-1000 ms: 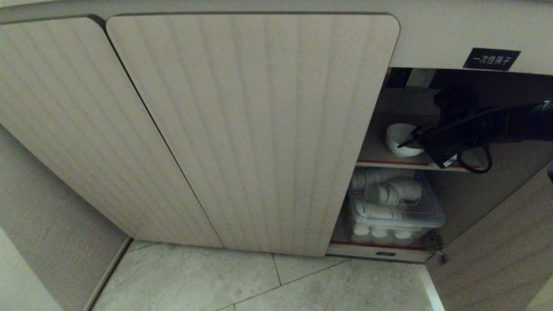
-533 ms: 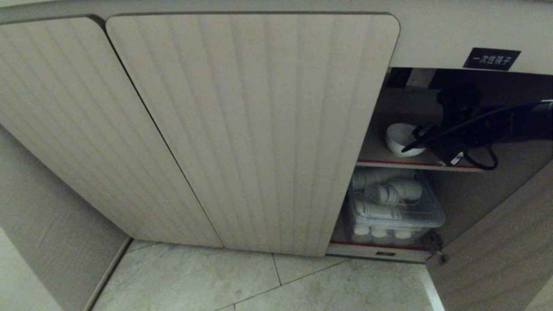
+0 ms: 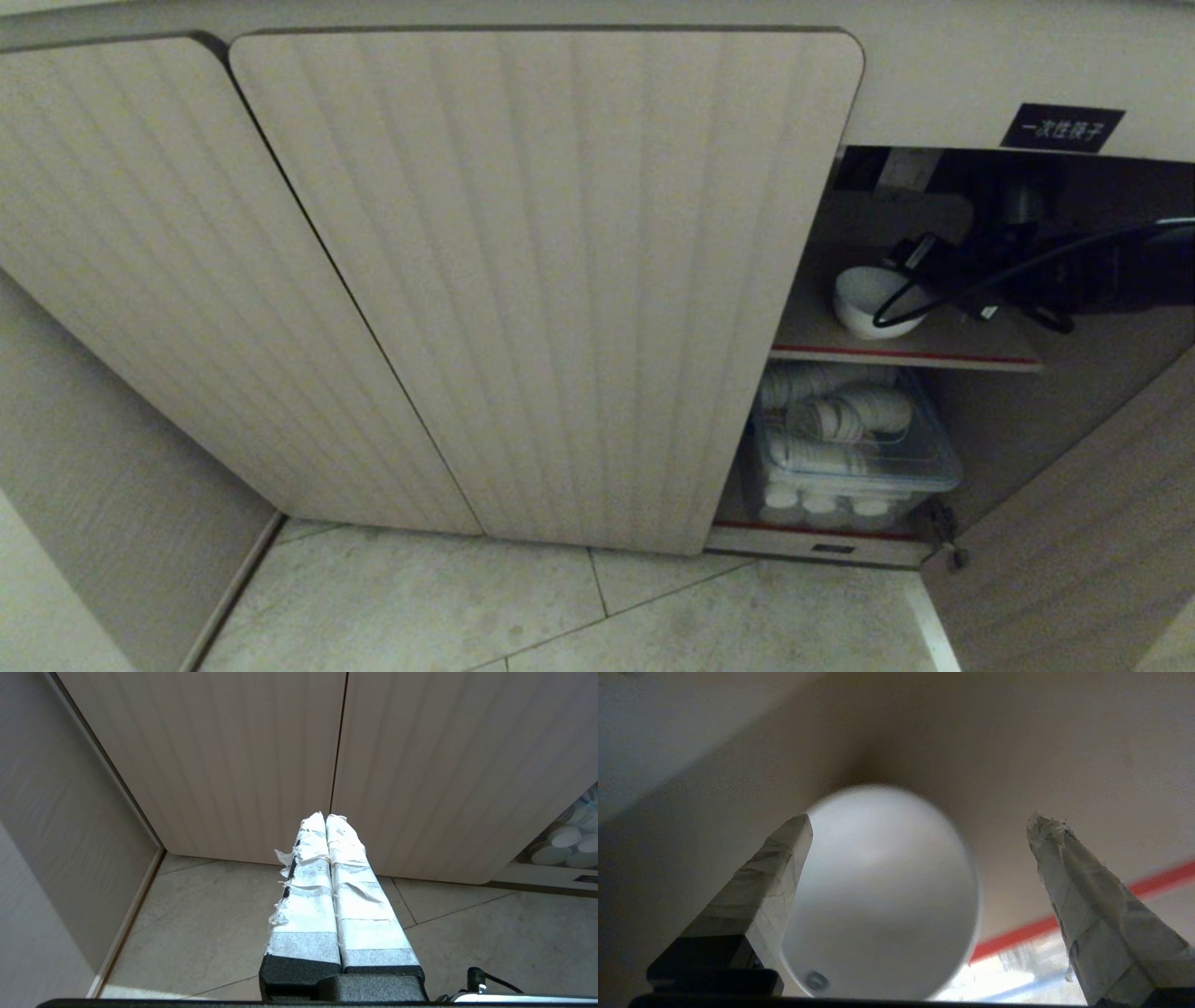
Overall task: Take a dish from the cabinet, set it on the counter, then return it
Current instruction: Put it back into the cabinet
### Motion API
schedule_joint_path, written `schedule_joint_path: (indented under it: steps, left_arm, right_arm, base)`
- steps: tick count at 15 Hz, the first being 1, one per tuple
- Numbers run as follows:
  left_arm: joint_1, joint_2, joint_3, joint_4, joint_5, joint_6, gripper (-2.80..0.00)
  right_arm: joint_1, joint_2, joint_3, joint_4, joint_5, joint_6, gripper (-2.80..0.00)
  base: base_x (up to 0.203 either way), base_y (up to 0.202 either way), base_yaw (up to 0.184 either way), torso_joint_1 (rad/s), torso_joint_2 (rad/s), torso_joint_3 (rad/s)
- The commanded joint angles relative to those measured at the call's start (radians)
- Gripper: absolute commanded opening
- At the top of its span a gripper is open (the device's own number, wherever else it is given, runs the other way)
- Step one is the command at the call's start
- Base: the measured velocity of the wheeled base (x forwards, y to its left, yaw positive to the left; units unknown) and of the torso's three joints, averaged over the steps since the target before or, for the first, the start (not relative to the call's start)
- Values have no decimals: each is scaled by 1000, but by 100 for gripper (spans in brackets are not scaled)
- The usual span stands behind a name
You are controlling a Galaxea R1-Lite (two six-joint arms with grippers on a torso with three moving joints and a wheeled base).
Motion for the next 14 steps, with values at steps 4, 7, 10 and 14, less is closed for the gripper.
schedule_joint_path:
  steps: [4, 7, 10, 14]
  left_arm:
    - [0, 0, -1, 0, 2, -1, -280]
    - [0, 0, 0, 0, 0, -1, -280]
    - [0, 0, -1, 0, 0, -1, -280]
    - [0, 0, -1, 0, 0, -1, -280]
  right_arm:
    - [0, -25, 50, -104, -3, -110, 0]
    - [-1, -44, 162, -269, 0, -232, 0]
    - [0, -57, 238, -355, 1, -269, 0]
    - [-1, -60, 266, -406, 1, -289, 0]
  base:
    - [0, 0, 0, 0, 0, 0]
    - [0, 0, 0, 0, 0, 0]
    - [0, 0, 0, 0, 0, 0]
    - [0, 0, 0, 0, 0, 0]
